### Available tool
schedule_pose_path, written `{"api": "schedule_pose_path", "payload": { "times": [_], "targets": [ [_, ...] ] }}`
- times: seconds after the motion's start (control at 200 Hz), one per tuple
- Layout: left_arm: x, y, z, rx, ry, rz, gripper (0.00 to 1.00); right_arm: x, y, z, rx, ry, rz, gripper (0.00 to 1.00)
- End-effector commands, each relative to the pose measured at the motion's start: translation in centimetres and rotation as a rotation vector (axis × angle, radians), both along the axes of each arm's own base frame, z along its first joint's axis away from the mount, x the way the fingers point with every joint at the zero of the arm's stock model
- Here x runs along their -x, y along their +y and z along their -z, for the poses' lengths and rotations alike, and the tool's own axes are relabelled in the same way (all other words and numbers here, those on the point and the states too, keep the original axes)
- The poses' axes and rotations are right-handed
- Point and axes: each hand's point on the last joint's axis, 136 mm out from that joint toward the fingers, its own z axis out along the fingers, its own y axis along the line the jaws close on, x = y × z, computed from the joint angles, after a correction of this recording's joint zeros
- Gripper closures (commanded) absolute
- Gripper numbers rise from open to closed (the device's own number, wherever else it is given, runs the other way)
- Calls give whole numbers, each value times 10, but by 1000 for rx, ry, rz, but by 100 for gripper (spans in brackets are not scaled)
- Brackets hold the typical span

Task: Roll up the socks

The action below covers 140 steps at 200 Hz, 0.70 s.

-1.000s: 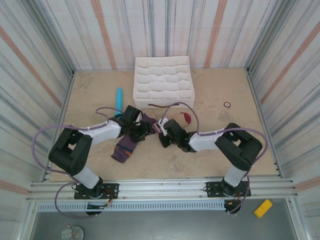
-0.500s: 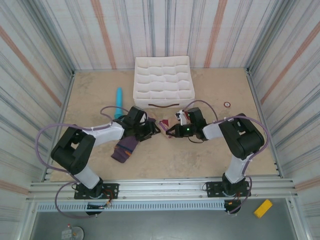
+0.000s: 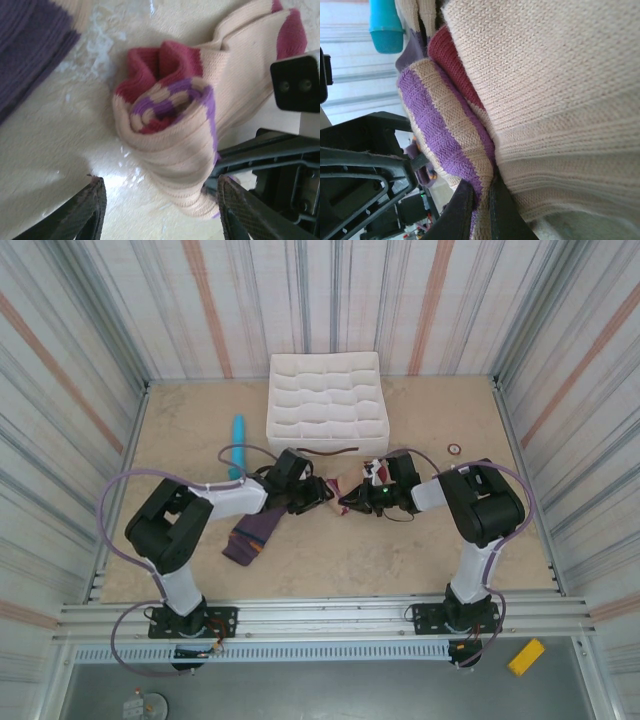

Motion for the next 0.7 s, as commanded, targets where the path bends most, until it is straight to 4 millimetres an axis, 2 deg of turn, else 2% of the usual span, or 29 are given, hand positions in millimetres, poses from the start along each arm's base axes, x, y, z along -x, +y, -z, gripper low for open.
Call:
{"api": "schedule_pose_path", "payload": {
  "times": [0.0, 0.296, 0.431, 0.506, 0.571, 0.696],
  "targets": [
    [-13, -1, 5, -31, -5, -41, 44, 23, -22, 51, 140, 237, 98, 100],
    [-17, -1, 20, -49, 30, -81, 55, 12, -17, 42, 99, 207, 118, 100],
    [-17, 4, 29, -75, 63, -107, 70, 9, -18, 40, 120, 176, 118, 100],
    [-17, 9, 32, -83, 80, -119, 83, 10, -20, 35, 152, 126, 99, 92],
    [-18, 13, 32, -86, 92, -120, 91, 13, -21, 28, 197, 72, 77, 84],
    [-19, 17, 29, -75, 105, -106, 100, 15, -22, 8, 267, -44, 27, 72]
  ]
}}
